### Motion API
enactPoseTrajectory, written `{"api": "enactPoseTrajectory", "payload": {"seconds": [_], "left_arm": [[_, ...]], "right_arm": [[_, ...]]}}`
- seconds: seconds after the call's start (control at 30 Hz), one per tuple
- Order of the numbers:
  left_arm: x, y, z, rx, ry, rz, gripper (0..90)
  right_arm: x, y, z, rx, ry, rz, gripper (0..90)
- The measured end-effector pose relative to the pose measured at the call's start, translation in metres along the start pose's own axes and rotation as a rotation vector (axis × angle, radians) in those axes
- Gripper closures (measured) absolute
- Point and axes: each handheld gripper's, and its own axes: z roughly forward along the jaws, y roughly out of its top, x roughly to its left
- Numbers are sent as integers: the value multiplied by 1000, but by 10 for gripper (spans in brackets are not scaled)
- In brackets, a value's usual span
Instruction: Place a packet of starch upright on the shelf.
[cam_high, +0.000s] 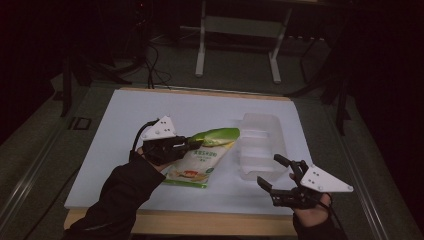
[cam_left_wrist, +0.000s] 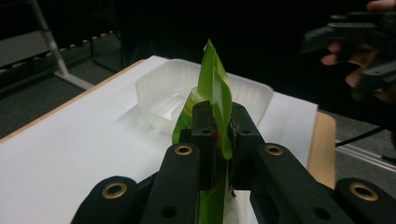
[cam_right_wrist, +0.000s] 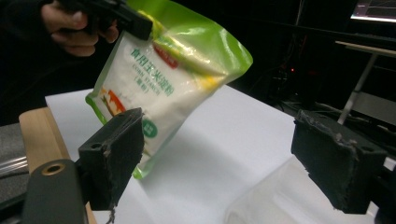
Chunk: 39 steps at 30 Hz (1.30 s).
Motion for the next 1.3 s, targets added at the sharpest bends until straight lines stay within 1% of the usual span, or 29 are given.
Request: {"api": "enactPoseTrajectory", "payload": {"seconds": [0.03, 0.07, 0.1, 0.17, 0.2, 0.23, 0.27, 0.3, 0.33, 0.37, 0.4, 0.43, 0.47, 0.53, 0.57, 0.6, 0.63, 0.67, 0.7, 0.77, 0.87, 0.9, 0.93, 1.0, 1.07, 1.13, 1.2, 1.27, 1.3], "left_arm": [[-1, 2, -1, -3, -12, 1, 846], [-3, 5, -1, -11, -1, 9, 846], [-3, 7, -2, -15, -13, 8, 846], [-5, 11, -3, -29, -15, 10, 846], [-6, 13, -3, -33, -26, 12, 847], [-7, 15, -4, -40, -21, 17, 847], [-8, 17, -4, -52, -33, 11, 847], [-9, 18, -4, -53, -35, 18, 847], [-9, 18, -4, -53, -35, 18, 847], [-12, 21, -4, -74, -42, 26, 847], [-14, 22, -4, -85, -44, 22, 847], [-14, 22, -4, -85, -54, 24, 847], [-16, 23, -3, -87, -47, 34, 847], [-16, 23, -1, -93, -69, 25, 847], [-18, 23, 0, -95, -57, 35, 847], [-18, 23, 1, -95, -68, 29, 847], [-19, 22, 2, -93, -66, 33, 847], [-19, 22, 3, -99, -62, 28, 847], [-19, 21, 5, -96, -74, 24, 847], [-19, 20, 6, -105, -66, 16, 847], [-19, 18, 8, -108, -76, 11, 847], [-19, 18, 8, -110, -80, 11, 847], [-19, 18, 9, -114, -80, 7, 847], [-19, 18, 11, -112, -91, 2, 848], [-18, 19, 12, -113, -96, -9, 848], [-16, 18, 12, -114, -94, -18, 848], [-15, 17, 11, -115, -102, -23, 848], [-14, 16, 11, -113, -104, -26, 848], [-13, 16, 11, -112, -105, -29, 848]], "right_arm": [[-2, 3, 3, 0, 11, 13, 170], [-5, 7, 6, 4, 25, 39, 170], [-8, 10, 10, 13, 37, 54, 170], [-12, 17, 21, 30, 58, 73, 170], [-13, 19, 25, 35, 71, 79, 169], [-14, 22, 30, 46, 80, 86, 169], [-16, 24, 35, 51, 91, 96, 170], [-17, 27, 42, 54, 113, 107, 169], [-17, 27, 42, 54, 113, 107, 169], [-18, 28, 46, 56, 121, 112, 169], [-21, 32, 59, 64, 146, 122, 169], [-22, 33, 63, 68, 156, 130, 170], [-23, 34, 68, 71, 168, 135, 170], [-24, 35, 76, 75, 192, 131, 171], [-23, 35, 79, 74, 198, 129, 180], [-23, 36, 81, 74, 209, 132, 244], [-22, 36, 83, 84, 226, 137, 291], [-20, 36, 84, 87, 229, 136, 328], [-19, 36, 86, 98, 241, 126, 366], [-16, 34, 88, 108, 239, 111, 366], [-18, 33, 91, 124, 278, 131, 374], [-18, 32, 92, 129, 299, 143, 384], [-19, 32, 92, 134, 306, 153, 402], [-18, 32, 95, 135, 309, 149, 407], [-17, 32, 97, 139, 306, 142, 447], [-17, 32, 99, 152, 297, 126, 538], [-18, 32, 98, 155, 319, 151, 662], [-17, 34, 98, 166, 338, 156, 787], [-16, 36, 97, 174, 345, 156, 829]]}}
